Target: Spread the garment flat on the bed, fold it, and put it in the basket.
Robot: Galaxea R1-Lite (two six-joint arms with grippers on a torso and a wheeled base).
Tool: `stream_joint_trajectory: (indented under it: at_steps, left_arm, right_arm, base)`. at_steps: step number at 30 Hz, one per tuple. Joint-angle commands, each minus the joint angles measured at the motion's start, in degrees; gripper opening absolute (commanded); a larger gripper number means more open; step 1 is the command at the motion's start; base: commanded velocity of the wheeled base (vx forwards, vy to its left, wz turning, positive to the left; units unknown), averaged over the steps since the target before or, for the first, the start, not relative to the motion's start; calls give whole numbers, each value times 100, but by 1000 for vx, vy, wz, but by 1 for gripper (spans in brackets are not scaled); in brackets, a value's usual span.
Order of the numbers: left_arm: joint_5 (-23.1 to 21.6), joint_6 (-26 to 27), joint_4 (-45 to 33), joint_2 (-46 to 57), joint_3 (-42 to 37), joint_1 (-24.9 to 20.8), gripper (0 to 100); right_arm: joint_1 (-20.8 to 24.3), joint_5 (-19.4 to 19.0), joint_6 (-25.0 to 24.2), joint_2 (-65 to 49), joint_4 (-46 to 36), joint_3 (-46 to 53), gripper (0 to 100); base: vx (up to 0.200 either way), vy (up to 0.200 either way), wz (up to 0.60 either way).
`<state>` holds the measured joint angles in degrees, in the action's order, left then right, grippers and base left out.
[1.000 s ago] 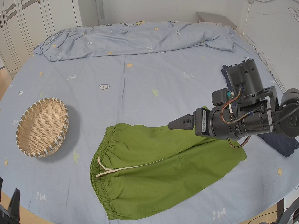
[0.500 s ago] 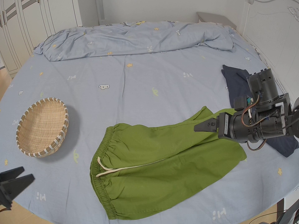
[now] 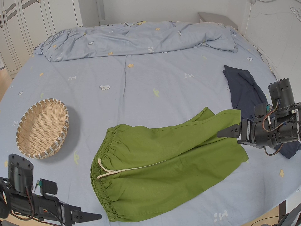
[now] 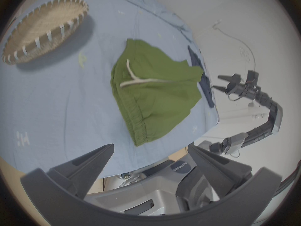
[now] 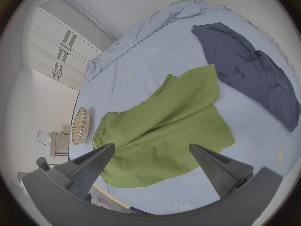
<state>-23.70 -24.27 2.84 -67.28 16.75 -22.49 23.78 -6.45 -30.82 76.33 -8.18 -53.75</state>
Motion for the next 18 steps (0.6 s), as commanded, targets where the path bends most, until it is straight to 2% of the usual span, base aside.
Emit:
stream_joint_trajectory:
  at_steps: [1,9,18]
  left_arm:
    - [-82,247,665,-1200,-673,-150,100]
    - [-65,186,1491,-2439,-128,105,100]
    - [-82,186,1535,-3371,680,122,100]
  right_arm:
    - [-111,-76,85,-443,-8,154,100]
    - [-111,-85,85,-487,-8,180,100]
    - [-111,-76,85,-487,18,242,100]
  base:
    - [0,0,0]
    - [0,0,0]
    - [0,0,0]
